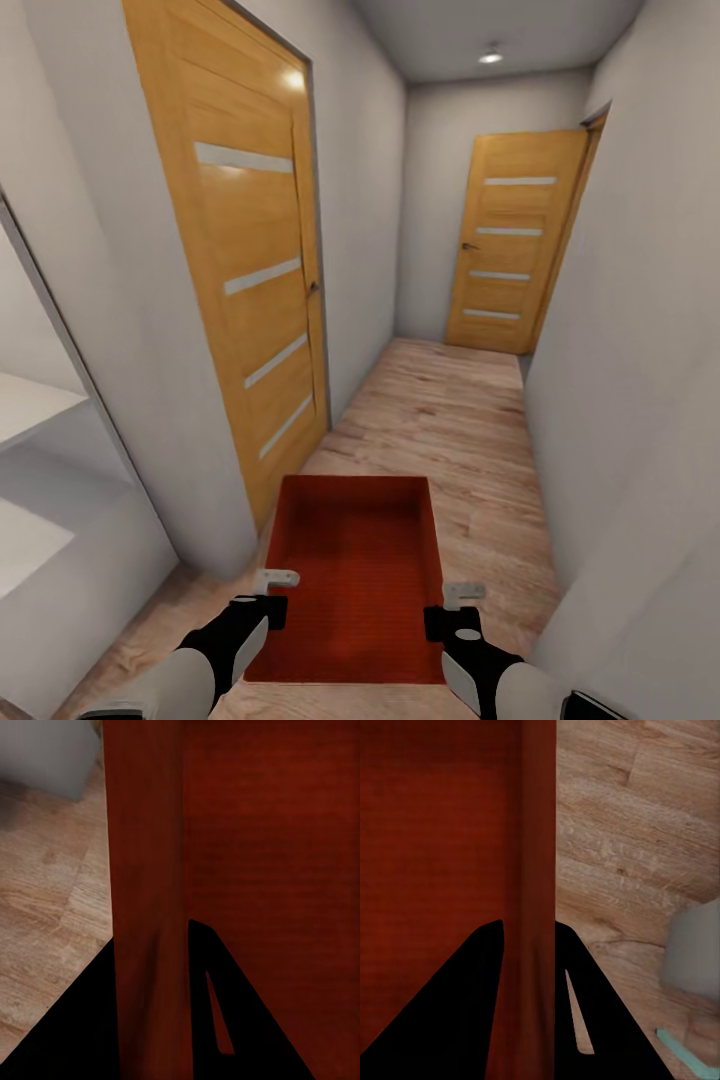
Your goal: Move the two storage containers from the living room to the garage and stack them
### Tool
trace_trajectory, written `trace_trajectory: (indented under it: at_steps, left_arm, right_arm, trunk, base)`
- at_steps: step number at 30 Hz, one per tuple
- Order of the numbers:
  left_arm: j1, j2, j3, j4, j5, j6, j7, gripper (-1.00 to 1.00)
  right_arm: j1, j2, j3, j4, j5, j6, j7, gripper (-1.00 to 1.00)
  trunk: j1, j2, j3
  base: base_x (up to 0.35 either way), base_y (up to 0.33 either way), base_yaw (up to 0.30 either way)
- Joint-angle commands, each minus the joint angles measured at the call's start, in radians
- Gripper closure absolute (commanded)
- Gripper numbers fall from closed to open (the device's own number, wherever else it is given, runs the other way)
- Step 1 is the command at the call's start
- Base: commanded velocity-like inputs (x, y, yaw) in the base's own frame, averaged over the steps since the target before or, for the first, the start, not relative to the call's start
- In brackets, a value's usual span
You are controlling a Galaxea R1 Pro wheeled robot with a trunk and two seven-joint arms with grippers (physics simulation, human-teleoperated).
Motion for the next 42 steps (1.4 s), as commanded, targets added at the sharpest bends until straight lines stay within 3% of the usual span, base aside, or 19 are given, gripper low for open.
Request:
trace_trajectory:
  at_steps: [1, 23, 42]
  left_arm:
    - [0.001, 0.0, -0.032, 0.003, 0.018, 0.007, 0.005, 1.0]
    - [0.001, 0.0, -0.032, 0.003, 0.018, 0.007, 0.005, 1.0]
    - [0.001, 0.0, -0.032, 0.003, 0.018, 0.007, 0.005, 1.0]
  right_arm:
    - [-0.001, -0.008, -0.004, 0.0, -0.005, -0.007, -0.019, 1.0]
    - [-0.001, -0.008, -0.005, 0.001, -0.005, -0.009, -0.019, 1.0]
    - [-0.001, -0.007, -0.005, 0.0, -0.005, -0.008, -0.019, 1.0]
  trunk:
    - [0.001, -0.001, -0.002]
    - [0.001, -0.001, -0.002]
    - [0.001, -0.001, -0.002]
  base:
    - [0.322, 0.0, 0.0]
    - [0.322, 0.0, -0.004]
    - [0.322, 0.0, -0.225]
